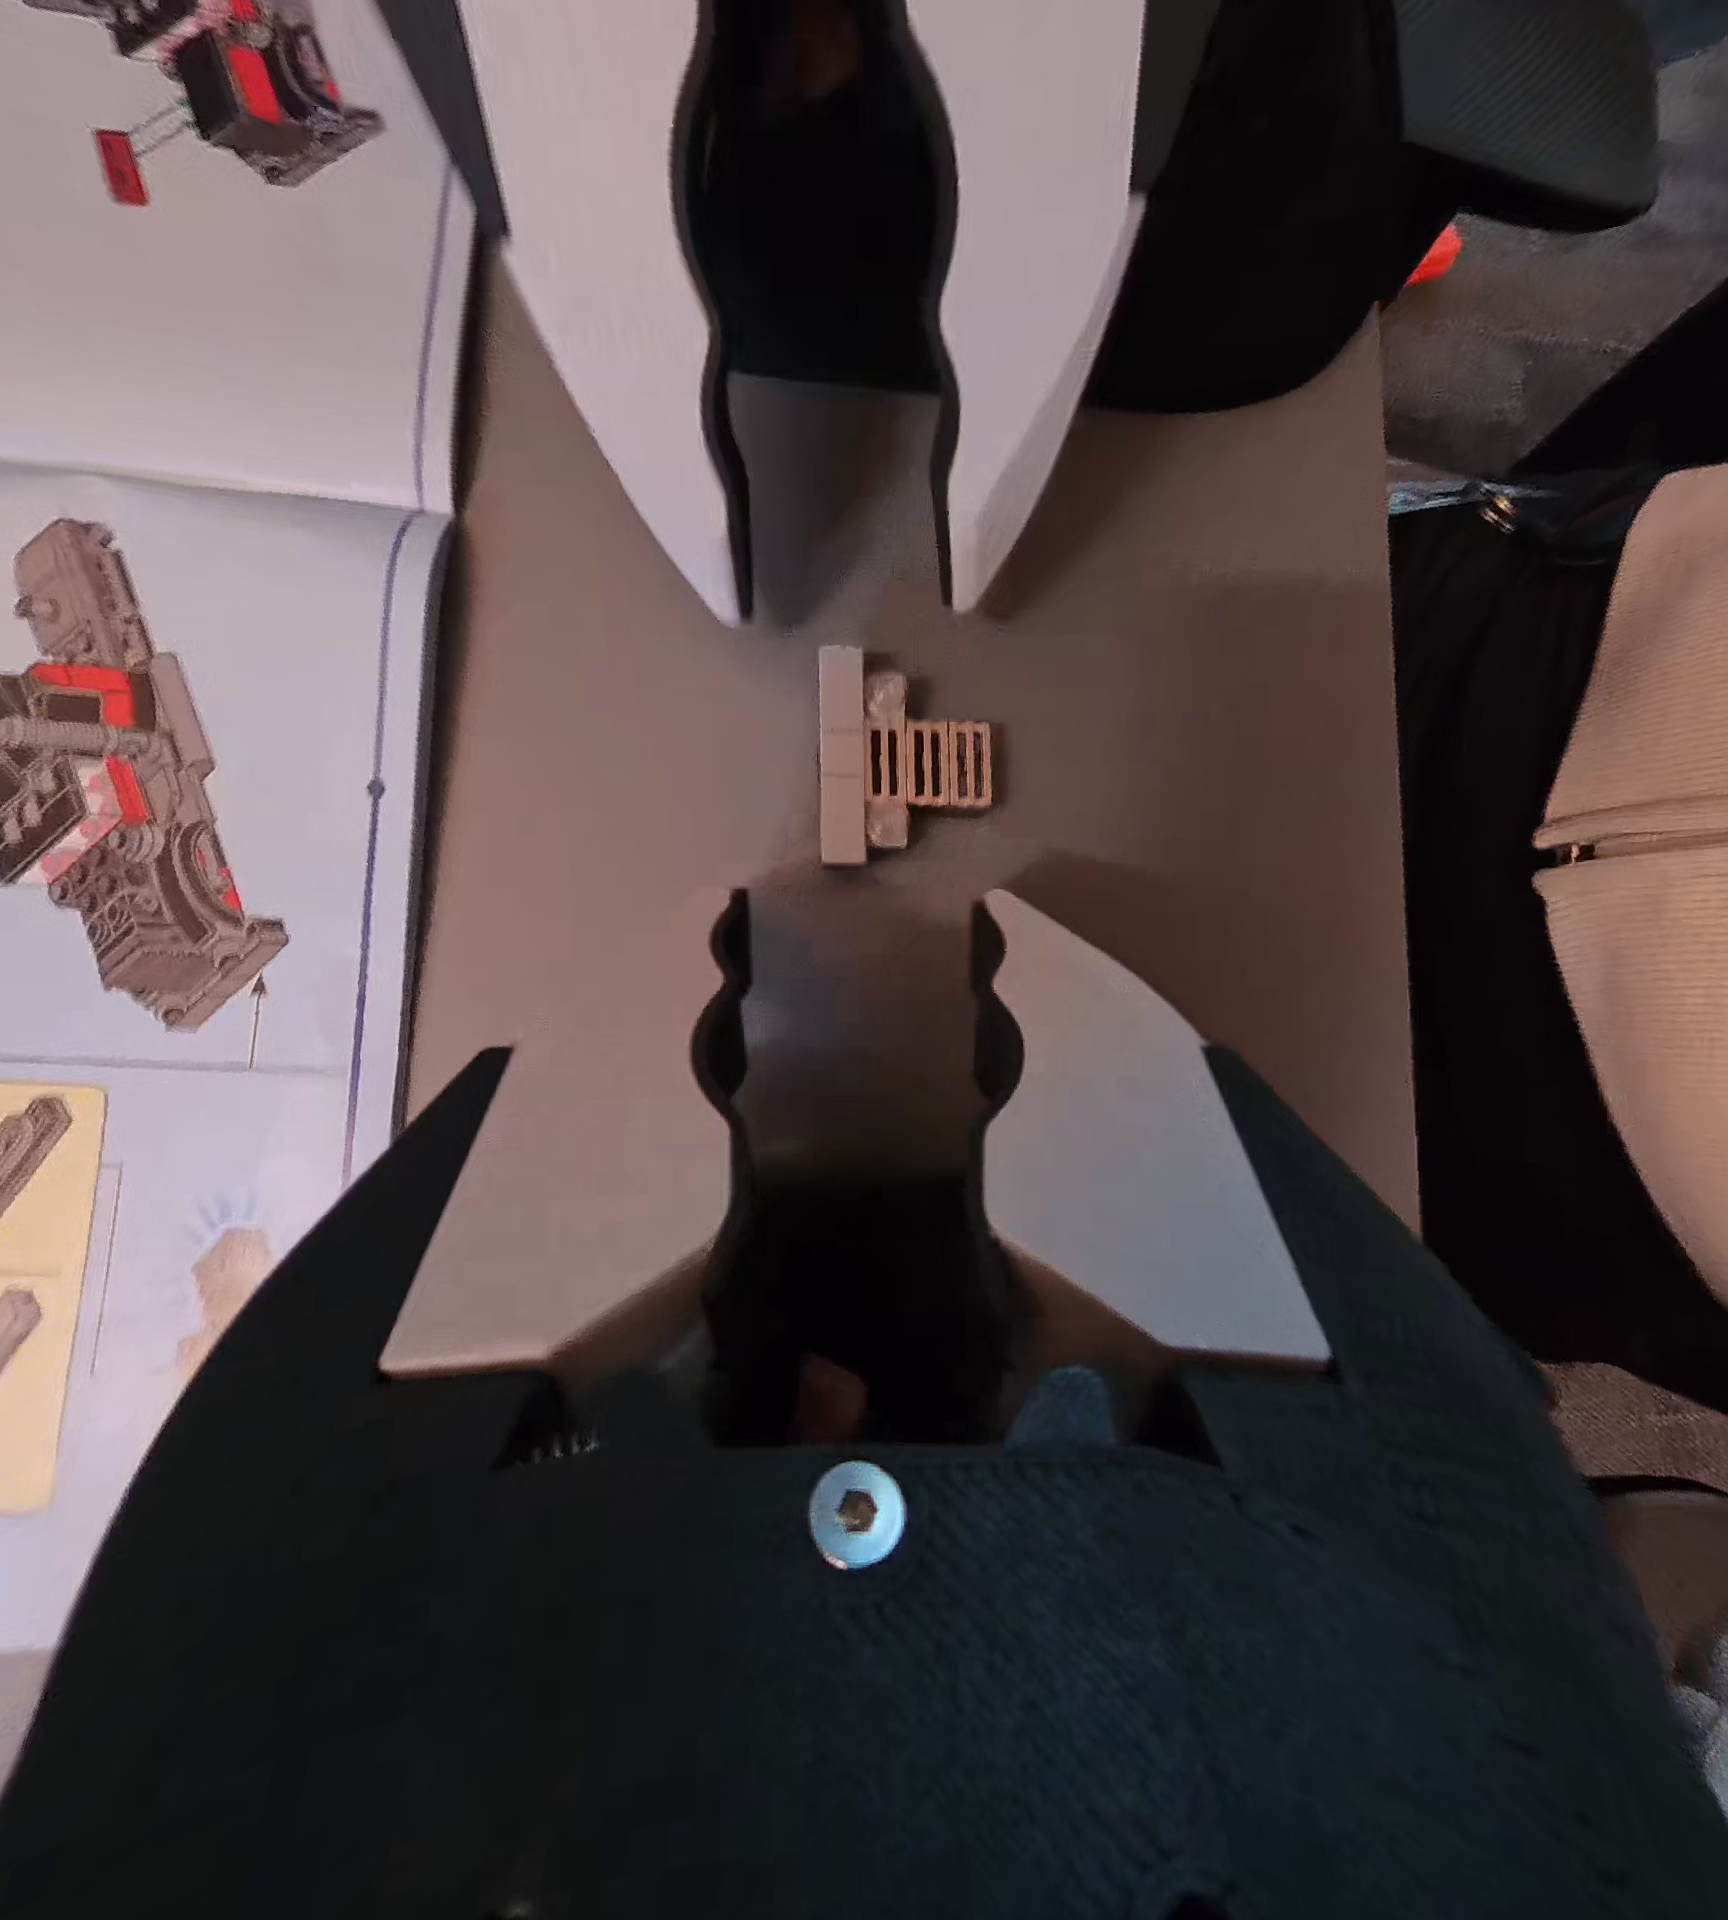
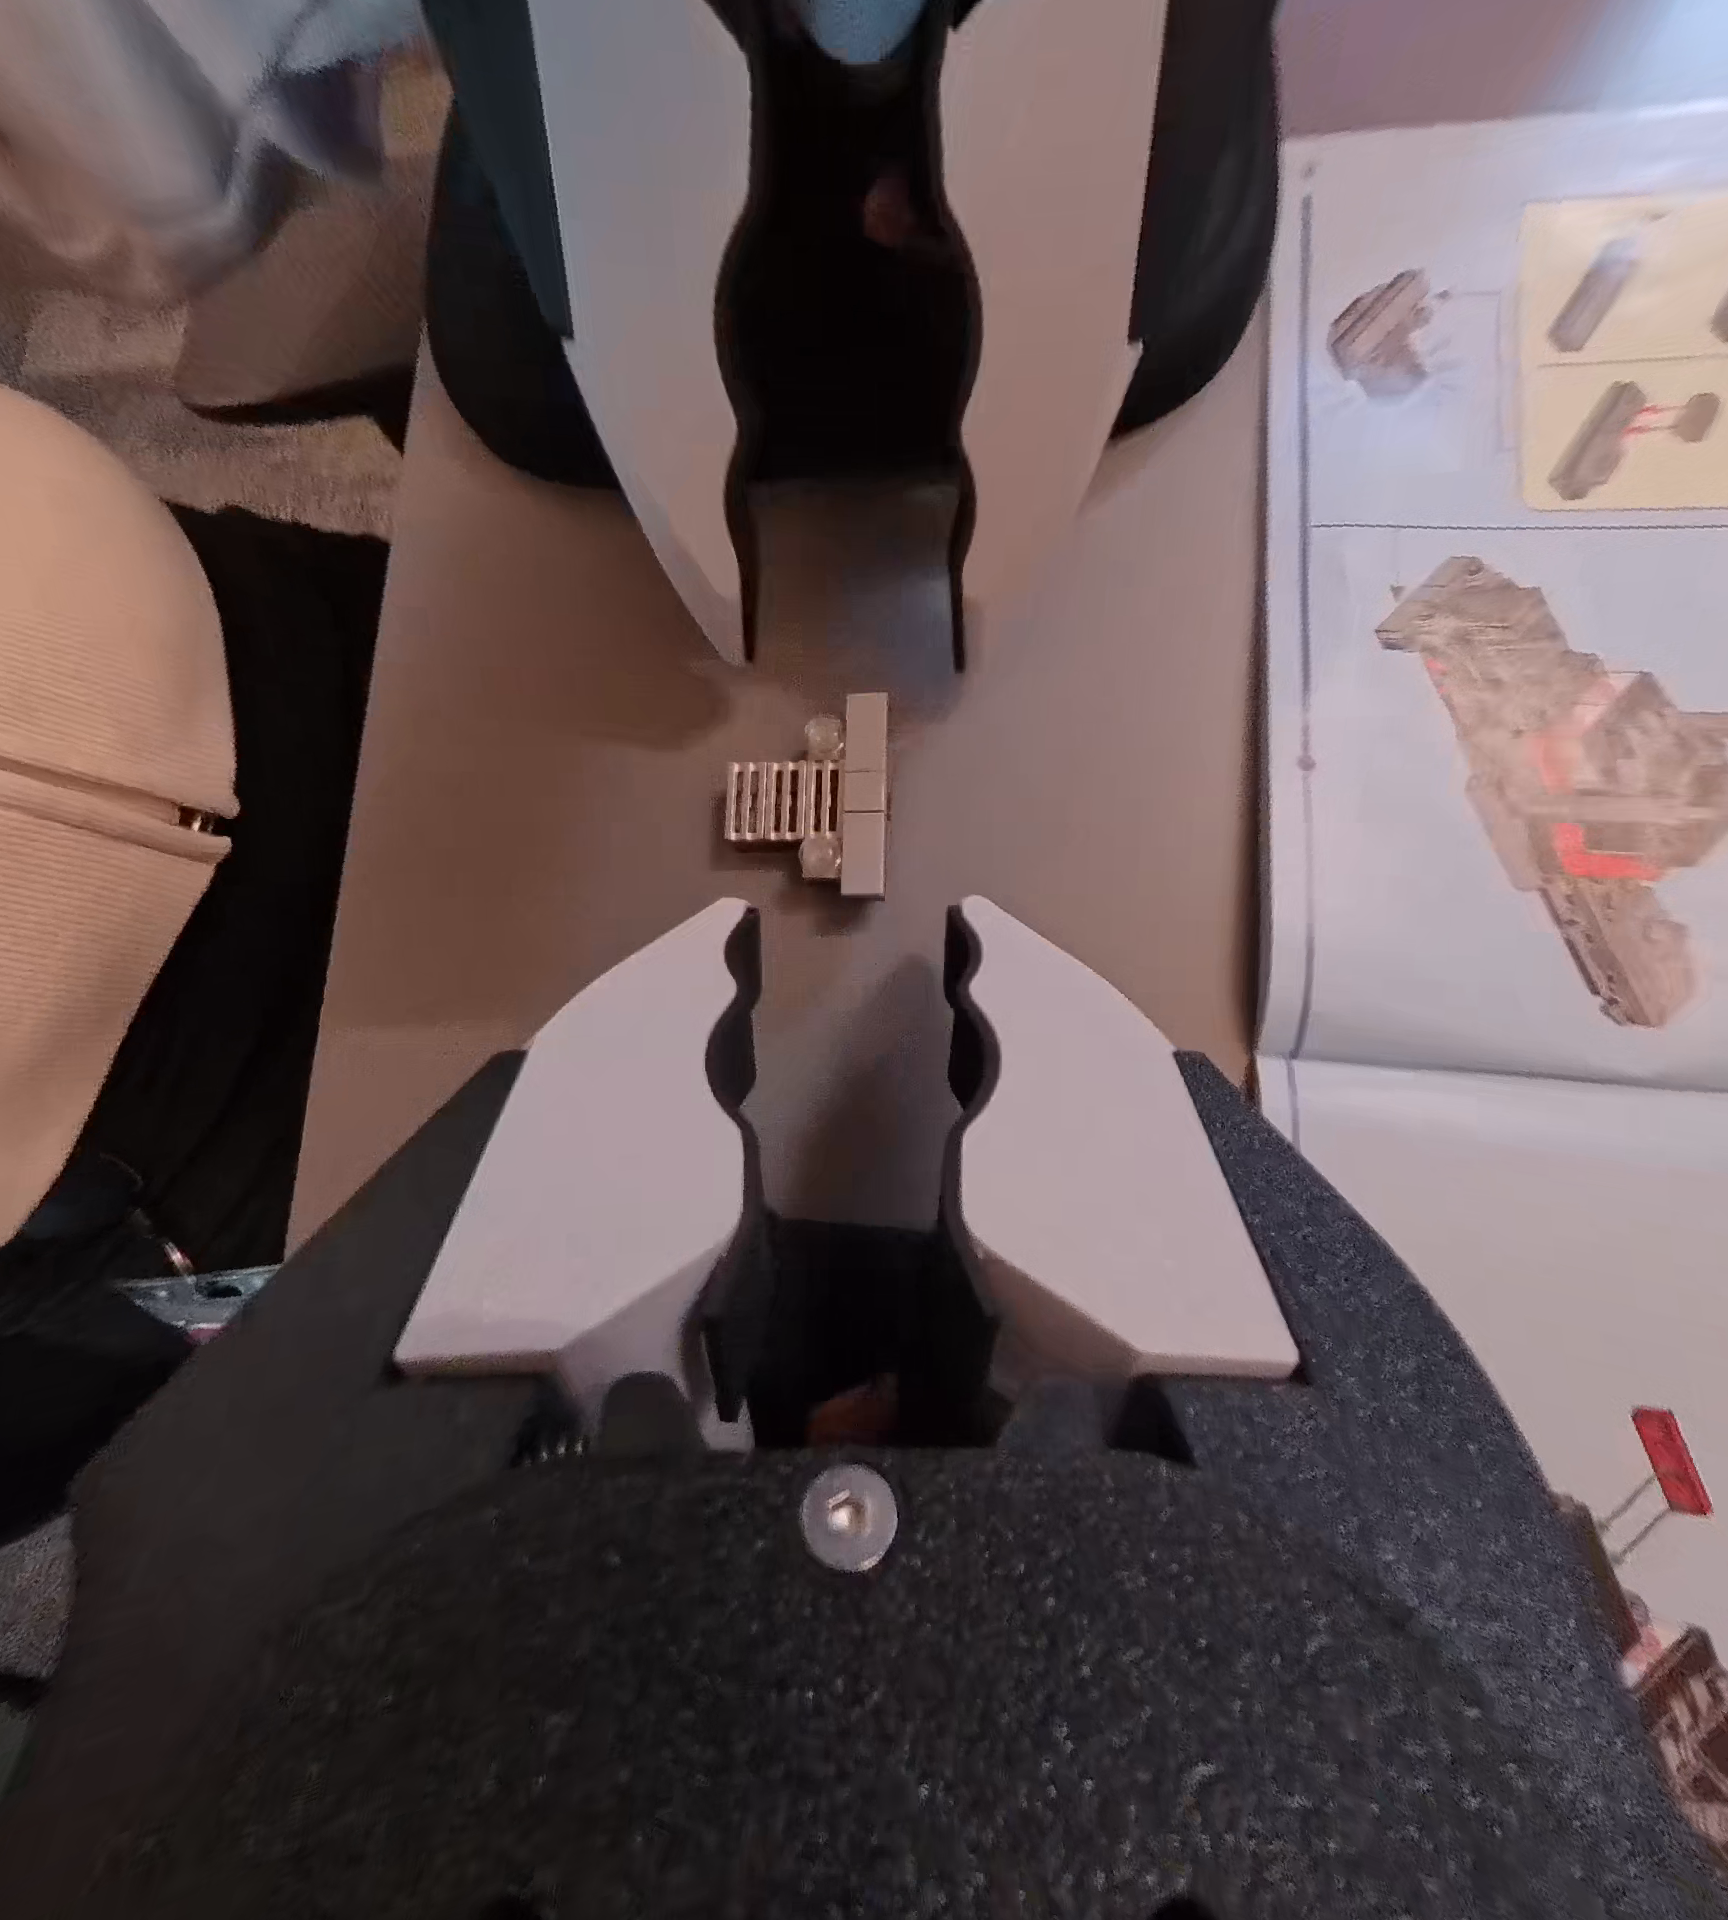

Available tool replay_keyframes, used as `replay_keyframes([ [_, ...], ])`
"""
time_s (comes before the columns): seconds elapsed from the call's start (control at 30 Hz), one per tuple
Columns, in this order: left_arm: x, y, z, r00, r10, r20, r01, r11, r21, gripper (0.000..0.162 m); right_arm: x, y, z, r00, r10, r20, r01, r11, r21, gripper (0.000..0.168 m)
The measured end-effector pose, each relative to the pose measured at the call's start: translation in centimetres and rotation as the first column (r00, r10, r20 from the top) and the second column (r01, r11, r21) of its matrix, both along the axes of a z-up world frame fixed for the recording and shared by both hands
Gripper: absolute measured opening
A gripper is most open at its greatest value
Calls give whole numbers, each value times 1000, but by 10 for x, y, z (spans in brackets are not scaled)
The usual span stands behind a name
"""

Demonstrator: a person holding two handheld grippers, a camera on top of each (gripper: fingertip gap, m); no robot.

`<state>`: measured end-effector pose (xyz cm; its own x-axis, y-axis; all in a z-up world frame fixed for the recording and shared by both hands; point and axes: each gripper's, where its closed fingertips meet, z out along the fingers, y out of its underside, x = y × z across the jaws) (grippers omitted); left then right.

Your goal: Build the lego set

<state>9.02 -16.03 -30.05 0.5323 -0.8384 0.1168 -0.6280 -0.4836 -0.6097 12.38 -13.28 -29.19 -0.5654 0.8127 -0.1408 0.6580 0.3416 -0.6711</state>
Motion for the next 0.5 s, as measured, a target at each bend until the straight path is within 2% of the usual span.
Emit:
replay_keyframes([
  [0.03, -4, -2, 1, 1000, 10, 2, -10, 1000, 7, 45, 1, 2, 3, 1000, -8, -27, 8, 1000, -5, 32],
  [0.1, -12, -5, 2, 1000, 19, -1, -19, 1000, 18, 40, 3, 5, 6, 997, -9, -70, 10, 1000, 11, 22],
  [0.17, -10, -1, 8, 998, 35, 44, -38, 997, 68, 24, 0, 2, 9, 993, -13, -116, 13, 1000, 1, 9],
  [0.27, 3, 12, 18, 990, 64, 128, -82, 986, 143, 3, -10, -6, 8, 989, -17, -147, 15, 1000, -14, 3],
  [0.33, 9, 16, 20, 987, 66, 146, -89, 983, 158, 1, -13, -3, 2, 992, -34, -122, 35, 999, 0, 2],
  [0.5, 12, 14, 5, 996, 49, 80, -57, 994, 97, 1, -19, -11, 9, 989, -13, -147, 6, 999, -47, 0],
])
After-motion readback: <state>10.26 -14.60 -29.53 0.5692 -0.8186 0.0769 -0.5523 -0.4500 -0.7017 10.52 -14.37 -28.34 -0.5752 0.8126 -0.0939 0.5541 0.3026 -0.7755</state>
